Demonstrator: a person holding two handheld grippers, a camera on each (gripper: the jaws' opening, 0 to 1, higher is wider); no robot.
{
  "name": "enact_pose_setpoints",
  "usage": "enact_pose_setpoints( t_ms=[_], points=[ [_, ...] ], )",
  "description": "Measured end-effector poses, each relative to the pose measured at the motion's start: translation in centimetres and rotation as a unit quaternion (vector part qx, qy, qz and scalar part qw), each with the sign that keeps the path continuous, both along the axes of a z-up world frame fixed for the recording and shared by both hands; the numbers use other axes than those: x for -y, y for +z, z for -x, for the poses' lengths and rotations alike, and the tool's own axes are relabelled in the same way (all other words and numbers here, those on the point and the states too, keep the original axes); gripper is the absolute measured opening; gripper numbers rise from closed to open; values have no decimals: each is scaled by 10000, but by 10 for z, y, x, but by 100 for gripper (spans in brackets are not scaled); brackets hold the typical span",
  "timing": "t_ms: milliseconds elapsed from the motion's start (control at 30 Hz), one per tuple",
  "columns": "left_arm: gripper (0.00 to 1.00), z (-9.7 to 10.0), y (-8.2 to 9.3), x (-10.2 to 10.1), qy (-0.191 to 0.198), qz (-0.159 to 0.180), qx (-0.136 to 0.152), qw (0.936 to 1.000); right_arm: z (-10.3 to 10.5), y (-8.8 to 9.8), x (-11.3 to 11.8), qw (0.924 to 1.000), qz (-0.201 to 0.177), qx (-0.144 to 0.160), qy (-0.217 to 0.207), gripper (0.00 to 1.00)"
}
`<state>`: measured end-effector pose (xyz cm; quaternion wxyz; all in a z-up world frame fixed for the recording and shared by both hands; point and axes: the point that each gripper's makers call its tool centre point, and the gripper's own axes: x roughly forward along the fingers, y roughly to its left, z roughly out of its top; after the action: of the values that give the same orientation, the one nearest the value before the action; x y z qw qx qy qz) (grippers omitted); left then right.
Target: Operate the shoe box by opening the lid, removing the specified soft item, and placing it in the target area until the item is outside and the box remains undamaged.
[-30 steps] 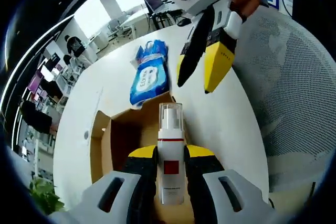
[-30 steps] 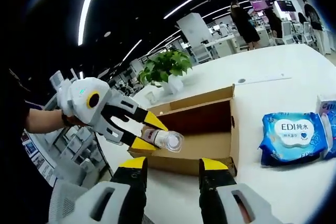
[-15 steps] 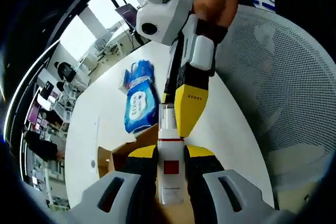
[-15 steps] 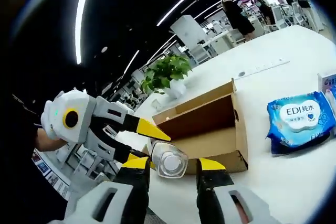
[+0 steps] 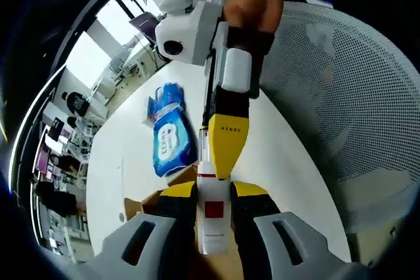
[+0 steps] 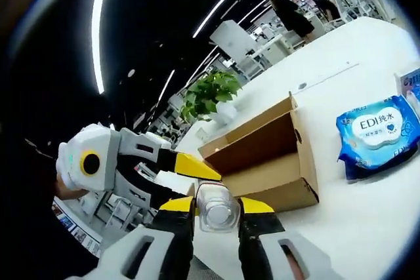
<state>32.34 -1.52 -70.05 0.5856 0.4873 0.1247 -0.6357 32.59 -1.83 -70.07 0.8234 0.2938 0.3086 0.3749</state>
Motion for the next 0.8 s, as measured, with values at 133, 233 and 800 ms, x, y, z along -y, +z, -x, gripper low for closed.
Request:
enact_pose_setpoints(
  t_ms=[133, 233, 800],
  points=[
    [20, -1, -6, 1, -93, -107, 103, 9998, 3, -2, -1, 9999, 106, -27, 27, 18],
    [20, 0, -10, 1, -145, -155, 118, 9997, 9, -3, -3, 9999, 37, -153, -42, 17],
    [29, -2, -27, -10, 259, -253, -246, 9990, 10, -14, 12, 9988, 140, -414, -205, 17]
  ],
)
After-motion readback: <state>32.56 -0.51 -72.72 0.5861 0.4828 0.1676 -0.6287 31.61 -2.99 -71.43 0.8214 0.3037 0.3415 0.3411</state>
